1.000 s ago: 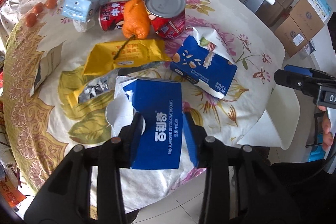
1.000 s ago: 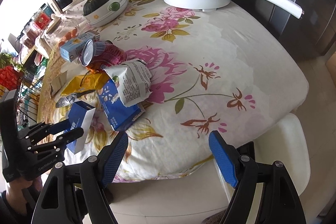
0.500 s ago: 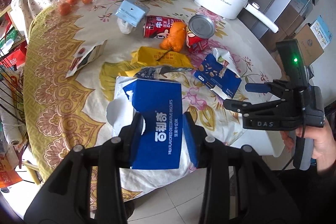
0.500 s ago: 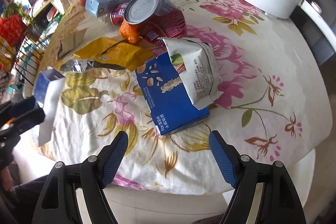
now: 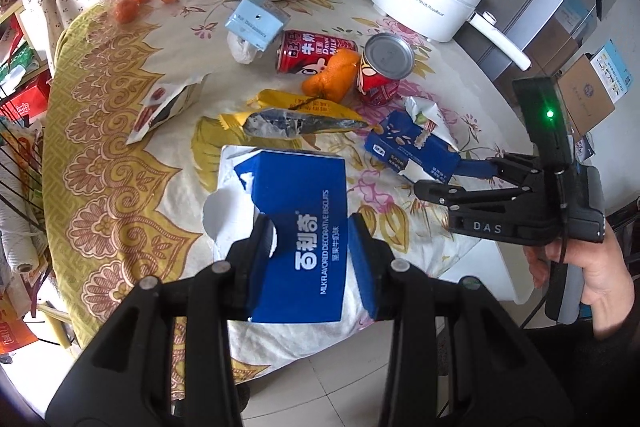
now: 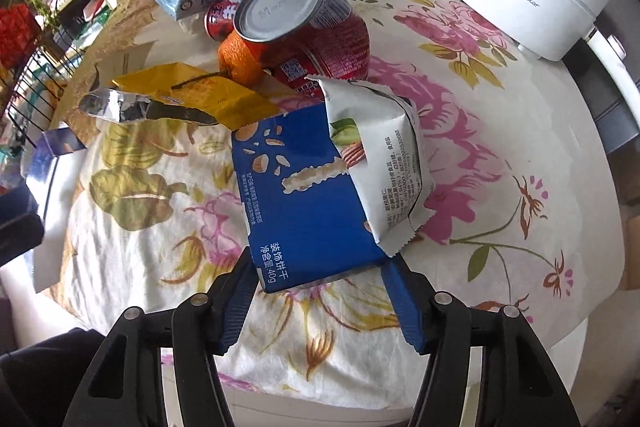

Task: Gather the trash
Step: 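Lift the blue biscuit box with the left tool while the right tool grasps another blue box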

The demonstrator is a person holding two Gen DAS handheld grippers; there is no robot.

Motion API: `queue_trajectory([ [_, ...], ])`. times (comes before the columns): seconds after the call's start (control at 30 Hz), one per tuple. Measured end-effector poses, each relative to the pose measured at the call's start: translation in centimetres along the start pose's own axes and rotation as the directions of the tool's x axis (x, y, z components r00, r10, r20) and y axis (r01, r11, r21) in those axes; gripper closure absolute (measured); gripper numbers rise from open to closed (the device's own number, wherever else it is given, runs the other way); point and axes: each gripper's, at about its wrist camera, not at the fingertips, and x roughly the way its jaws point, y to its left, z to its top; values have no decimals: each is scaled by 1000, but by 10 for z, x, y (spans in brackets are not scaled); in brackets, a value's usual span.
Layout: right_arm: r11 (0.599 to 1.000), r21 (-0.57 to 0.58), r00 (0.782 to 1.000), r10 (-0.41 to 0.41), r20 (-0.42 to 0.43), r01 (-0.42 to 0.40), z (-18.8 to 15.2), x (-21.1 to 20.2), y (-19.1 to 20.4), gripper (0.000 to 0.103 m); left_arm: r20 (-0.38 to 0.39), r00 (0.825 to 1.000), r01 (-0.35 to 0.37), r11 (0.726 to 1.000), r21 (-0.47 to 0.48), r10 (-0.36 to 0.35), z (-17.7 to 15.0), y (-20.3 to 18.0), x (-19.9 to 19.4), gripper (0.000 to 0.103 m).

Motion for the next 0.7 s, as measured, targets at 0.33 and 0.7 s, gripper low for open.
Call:
queue_trajectory([
  [0.33, 994, -18, 991, 105, 89, -103, -15, -53, 10, 41, 20, 1000, 1, 1000, -21, -1, -1, 0, -4, 63],
  [0.7, 996, 13, 984, 87, 154, -90, -36, -87, -15, 41, 28, 999, 16, 1000, 1, -16, 2, -19, -1, 63],
])
